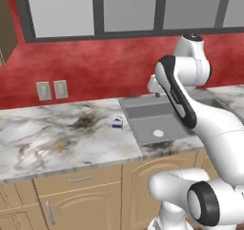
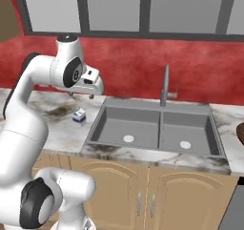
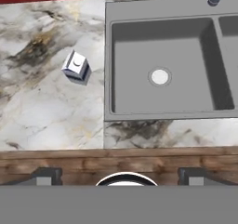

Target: Gather the eggs and milk located in the vicinity of the sink area and place them right next to the bowl.

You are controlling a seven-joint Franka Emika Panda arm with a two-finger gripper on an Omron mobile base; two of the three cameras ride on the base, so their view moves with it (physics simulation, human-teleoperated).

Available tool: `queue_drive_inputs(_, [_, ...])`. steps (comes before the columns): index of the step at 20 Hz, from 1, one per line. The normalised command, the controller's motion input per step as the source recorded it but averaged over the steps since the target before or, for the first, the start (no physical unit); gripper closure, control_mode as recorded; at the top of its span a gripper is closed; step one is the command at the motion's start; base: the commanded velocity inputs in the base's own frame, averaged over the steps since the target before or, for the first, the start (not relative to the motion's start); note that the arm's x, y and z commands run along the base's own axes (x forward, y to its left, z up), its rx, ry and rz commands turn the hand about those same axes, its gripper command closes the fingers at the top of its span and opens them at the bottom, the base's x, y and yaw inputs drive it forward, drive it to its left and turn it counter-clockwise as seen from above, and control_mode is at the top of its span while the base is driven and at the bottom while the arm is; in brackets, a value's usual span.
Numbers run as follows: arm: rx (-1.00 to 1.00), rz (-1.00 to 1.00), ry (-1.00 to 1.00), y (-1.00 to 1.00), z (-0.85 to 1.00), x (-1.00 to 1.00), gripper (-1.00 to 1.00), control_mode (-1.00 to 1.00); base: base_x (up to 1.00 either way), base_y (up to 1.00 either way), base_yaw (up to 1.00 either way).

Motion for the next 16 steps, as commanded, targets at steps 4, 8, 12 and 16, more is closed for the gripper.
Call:
queue_drive_inputs(4, [0.00,0.00,0.00,0.00,0.00,0.00,-1.00,1.00,0.50,0.36,0.00])
queue_drive_inputs(8, [0.00,0.00,0.00,0.00,0.00,0.00,-1.00,1.00,0.29,0.65,-0.01])
queue_drive_inputs(12, [0.00,0.00,0.00,0.00,0.00,0.00,-1.00,1.00,0.19,0.68,0.00])
queue_drive_inputs(16, [0.00,0.00,0.00,0.00,0.00,0.00,-1.00,1.00,0.26,0.32,0.00])
